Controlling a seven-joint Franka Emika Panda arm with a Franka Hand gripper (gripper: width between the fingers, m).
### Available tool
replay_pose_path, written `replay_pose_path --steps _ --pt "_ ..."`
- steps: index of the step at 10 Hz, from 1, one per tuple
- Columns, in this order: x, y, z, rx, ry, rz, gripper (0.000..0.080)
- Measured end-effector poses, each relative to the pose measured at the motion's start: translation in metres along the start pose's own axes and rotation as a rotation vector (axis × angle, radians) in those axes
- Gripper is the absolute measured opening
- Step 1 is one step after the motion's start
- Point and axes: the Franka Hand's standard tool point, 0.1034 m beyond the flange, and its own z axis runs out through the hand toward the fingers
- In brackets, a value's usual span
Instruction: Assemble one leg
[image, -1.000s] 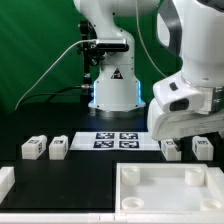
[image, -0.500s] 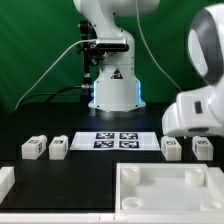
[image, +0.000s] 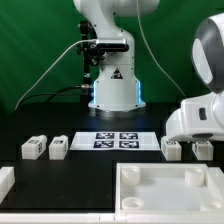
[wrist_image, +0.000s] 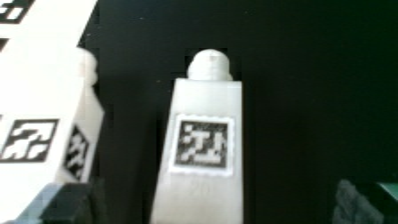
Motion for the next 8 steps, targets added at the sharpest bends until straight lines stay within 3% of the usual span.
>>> replay_pose_path --steps 3,5,7,8 --pt "0.0 -0.002 0.022 0.001 -0.026 0.006 0.0649" --pt "0.0 -0.003 0.024 -0.002 -0.028 0.003 0.0649" --pt "0.0 -0.003 0.024 -0.003 -0.028 0.002 0.0377" --pt "-0.001 -0.003 0.024 -0.003 -0.028 0.002 0.0288"
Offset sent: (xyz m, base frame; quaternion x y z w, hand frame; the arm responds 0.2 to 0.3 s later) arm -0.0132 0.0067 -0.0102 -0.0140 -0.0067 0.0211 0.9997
